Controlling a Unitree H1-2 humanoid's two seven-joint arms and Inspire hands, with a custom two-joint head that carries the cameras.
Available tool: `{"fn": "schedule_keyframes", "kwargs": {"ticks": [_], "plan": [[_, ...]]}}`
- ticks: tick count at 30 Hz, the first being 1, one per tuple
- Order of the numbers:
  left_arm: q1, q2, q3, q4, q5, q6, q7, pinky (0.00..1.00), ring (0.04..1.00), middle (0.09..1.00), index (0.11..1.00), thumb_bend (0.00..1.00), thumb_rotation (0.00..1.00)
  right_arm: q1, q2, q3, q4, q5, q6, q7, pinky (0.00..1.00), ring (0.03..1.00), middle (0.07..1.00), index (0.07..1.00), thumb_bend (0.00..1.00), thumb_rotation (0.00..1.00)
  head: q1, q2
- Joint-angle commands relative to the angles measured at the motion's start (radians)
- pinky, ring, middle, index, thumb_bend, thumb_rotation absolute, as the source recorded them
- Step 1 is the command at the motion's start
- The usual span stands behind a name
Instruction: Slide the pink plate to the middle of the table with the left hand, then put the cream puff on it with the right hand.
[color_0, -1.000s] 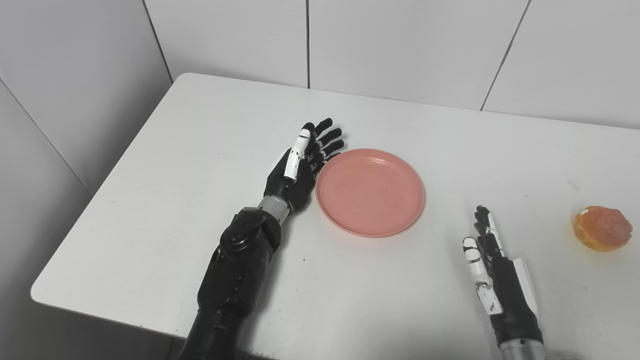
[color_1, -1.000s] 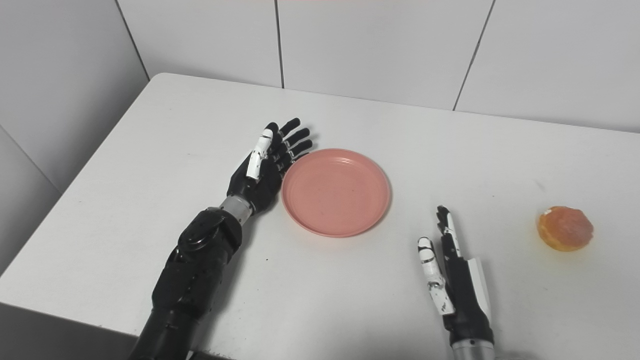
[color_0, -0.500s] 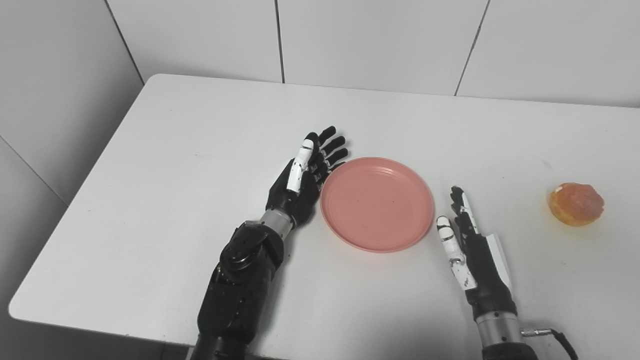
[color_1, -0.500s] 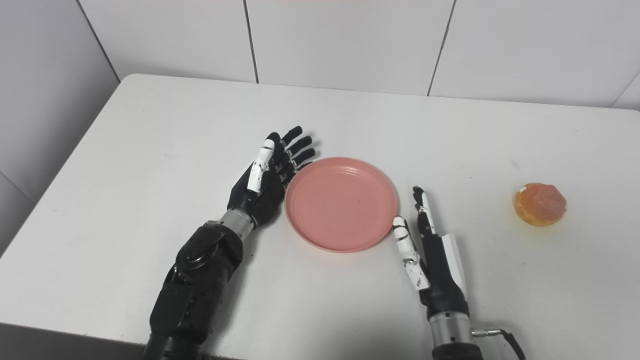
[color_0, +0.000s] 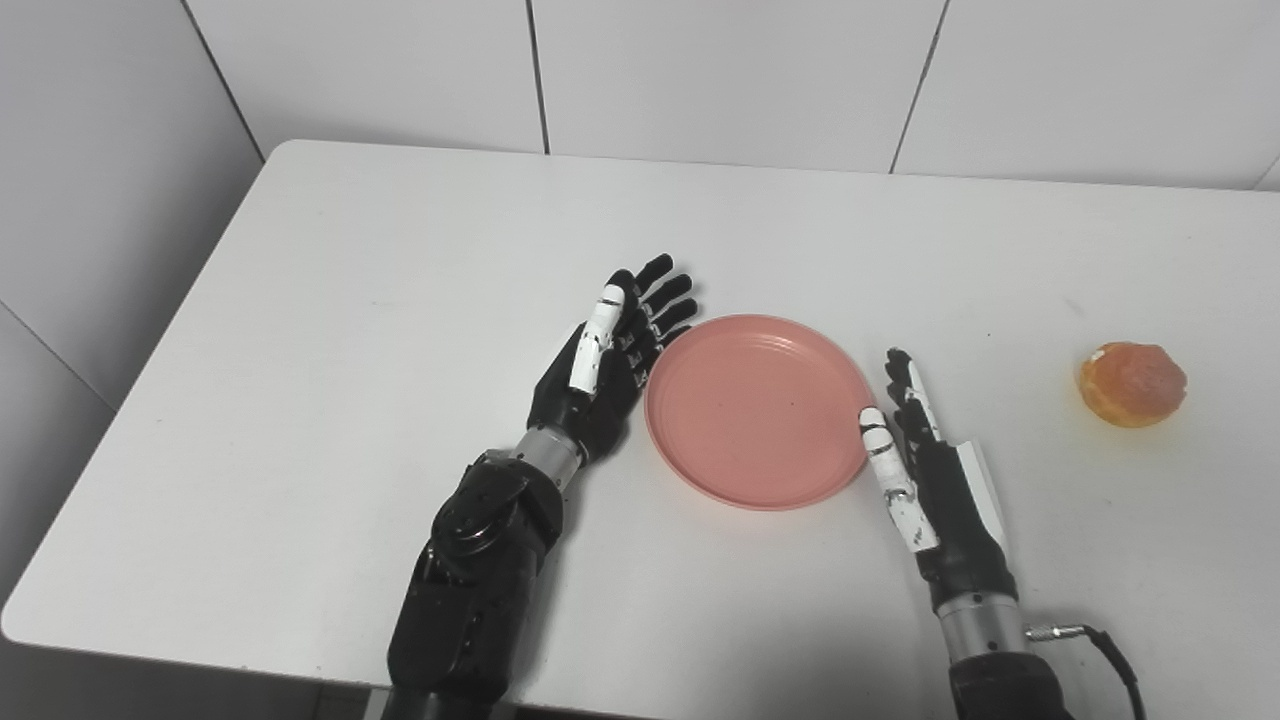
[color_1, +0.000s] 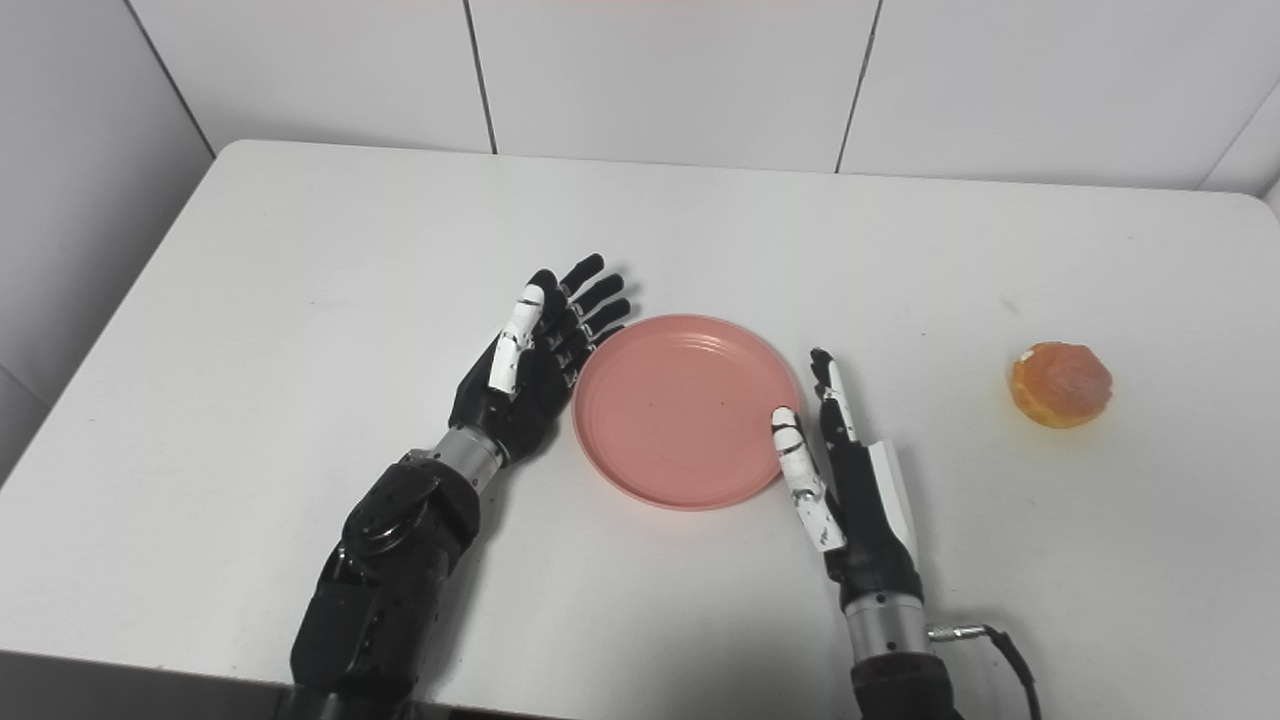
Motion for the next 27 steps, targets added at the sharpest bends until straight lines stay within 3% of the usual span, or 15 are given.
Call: {"fn": "schedule_keyframes", "kwargs": {"ticks": [1,7,15,21,27], "plan": [[0.029,-0.003,0.007,0.017,-0.003,0.038,0.005,0.93,0.931,0.930,0.914,0.41,1.00,-0.018,0.002,-0.003,-0.026,-0.024,-0.014,-0.025,0.99,1.000,1.000,1.000,0.31,1.00,-0.002,0.000],[0.032,-0.005,0.021,0.020,-0.009,0.034,0.004,0.93,0.937,0.930,0.910,0.40,1.00,-0.030,-0.003,-0.015,-0.036,-0.047,-0.036,-0.047,0.99,1.000,1.000,1.000,0.33,1.00,-0.030,-0.004],[0.030,0.005,0.038,0.062,-0.010,-0.008,-0.023,0.93,0.942,0.940,0.922,0.40,1.00,-0.075,-0.043,-0.027,-0.063,-0.109,-0.073,-0.083,0.98,0.985,0.990,0.994,0.34,1.00,-0.152,-0.039],[0.026,0.009,0.046,0.096,-0.006,-0.035,-0.038,0.93,0.940,0.941,0.929,0.40,1.00,-0.124,-0.073,-0.043,-0.101,-0.137,-0.026,-0.071,0.98,0.991,0.997,0.999,0.37,1.00,-0.194,-0.064],[0.023,0.016,0.056,0.147,-0.013,-0.078,-0.061,0.93,0.938,0.938,0.926,0.41,1.00,-0.180,-0.125,-0.080,-0.112,-0.126,-0.022,-0.051,0.98,1.000,1.000,1.000,0.37,1.00,-0.246,-0.088]]}}
